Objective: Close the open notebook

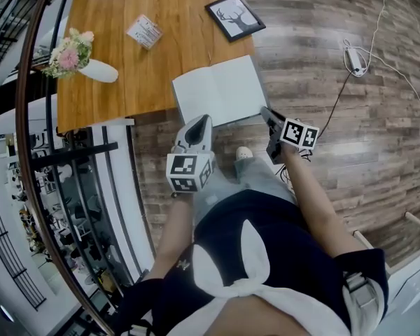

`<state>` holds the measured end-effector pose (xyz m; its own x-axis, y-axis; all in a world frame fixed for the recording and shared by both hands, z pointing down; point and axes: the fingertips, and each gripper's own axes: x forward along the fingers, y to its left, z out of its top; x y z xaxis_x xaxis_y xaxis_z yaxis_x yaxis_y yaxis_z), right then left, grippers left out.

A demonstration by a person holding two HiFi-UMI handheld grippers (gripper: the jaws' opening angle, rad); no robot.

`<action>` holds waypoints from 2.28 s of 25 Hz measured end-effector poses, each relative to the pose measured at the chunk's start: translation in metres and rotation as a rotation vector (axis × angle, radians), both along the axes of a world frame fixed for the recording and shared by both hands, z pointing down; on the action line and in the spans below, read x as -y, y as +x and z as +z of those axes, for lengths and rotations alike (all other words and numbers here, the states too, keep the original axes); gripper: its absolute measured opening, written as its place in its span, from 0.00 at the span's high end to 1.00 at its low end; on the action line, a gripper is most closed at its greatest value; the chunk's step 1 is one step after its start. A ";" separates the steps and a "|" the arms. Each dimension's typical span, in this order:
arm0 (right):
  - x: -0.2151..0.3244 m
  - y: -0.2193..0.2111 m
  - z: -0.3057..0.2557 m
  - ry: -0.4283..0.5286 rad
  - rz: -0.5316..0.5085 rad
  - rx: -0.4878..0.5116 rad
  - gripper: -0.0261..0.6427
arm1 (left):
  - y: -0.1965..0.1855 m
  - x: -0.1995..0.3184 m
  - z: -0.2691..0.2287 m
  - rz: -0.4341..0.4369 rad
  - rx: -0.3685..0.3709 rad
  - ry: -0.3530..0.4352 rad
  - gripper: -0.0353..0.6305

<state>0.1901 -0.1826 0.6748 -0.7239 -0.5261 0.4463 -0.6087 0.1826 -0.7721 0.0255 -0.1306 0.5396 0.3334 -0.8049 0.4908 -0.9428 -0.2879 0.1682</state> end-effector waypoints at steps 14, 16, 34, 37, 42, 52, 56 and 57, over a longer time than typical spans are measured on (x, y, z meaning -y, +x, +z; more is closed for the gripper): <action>-0.006 -0.013 -0.042 0.132 0.027 -0.128 0.92 | -0.043 -0.014 -0.016 0.012 -0.039 0.036 0.92; -0.007 -0.016 -0.046 0.145 0.026 -0.149 0.92 | -0.047 -0.015 -0.019 0.018 -0.049 0.049 0.92; -0.022 -0.054 -0.092 0.294 0.041 -0.400 0.92 | -0.085 -0.020 -0.046 0.127 -0.071 0.098 0.92; -0.027 -0.059 -0.095 0.310 0.044 -0.435 0.92 | -0.093 -0.023 -0.046 0.148 -0.072 0.098 0.92; -0.031 -0.071 -0.103 0.340 0.055 -0.475 0.92 | -0.106 -0.023 -0.047 0.171 -0.073 0.101 0.92; -0.036 -0.093 -0.118 0.399 0.019 -0.563 0.92 | -0.125 -0.018 -0.051 0.203 -0.081 0.105 0.92; -0.037 -0.099 -0.119 0.406 0.010 -0.576 0.92 | -0.130 -0.016 -0.048 0.210 -0.083 0.101 0.92; -0.038 -0.101 -0.120 0.407 0.008 -0.576 0.92 | -0.132 -0.016 -0.048 0.212 -0.084 0.100 0.92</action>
